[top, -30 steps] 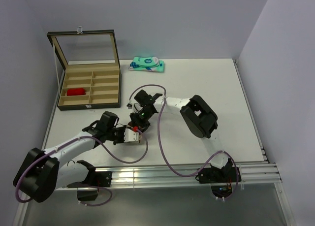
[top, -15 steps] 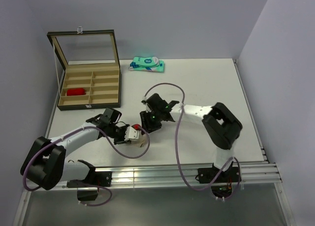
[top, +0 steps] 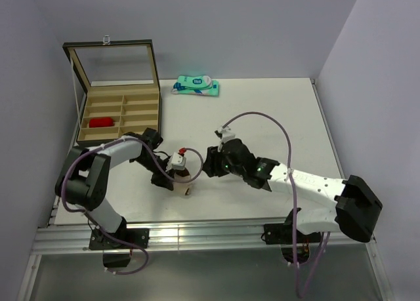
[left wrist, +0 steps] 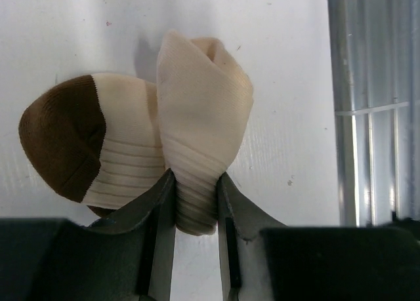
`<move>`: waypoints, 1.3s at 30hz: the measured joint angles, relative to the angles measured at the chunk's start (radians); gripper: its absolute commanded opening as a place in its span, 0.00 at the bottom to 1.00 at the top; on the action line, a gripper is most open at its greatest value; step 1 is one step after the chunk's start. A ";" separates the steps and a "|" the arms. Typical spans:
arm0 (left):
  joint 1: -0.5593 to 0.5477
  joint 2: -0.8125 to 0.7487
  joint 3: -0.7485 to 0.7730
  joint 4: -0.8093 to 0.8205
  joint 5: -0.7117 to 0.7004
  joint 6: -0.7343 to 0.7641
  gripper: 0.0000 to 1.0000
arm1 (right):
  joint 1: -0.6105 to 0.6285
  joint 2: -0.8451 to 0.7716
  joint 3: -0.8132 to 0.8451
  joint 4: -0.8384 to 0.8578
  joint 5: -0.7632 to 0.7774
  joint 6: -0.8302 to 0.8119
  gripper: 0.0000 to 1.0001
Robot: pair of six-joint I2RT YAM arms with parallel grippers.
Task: Roll the socks
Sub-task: Roll the sock at the center of the board.
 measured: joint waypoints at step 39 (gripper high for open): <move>0.037 0.422 0.354 -0.467 0.048 0.011 0.01 | 0.481 0.538 0.283 0.040 0.401 -0.422 0.47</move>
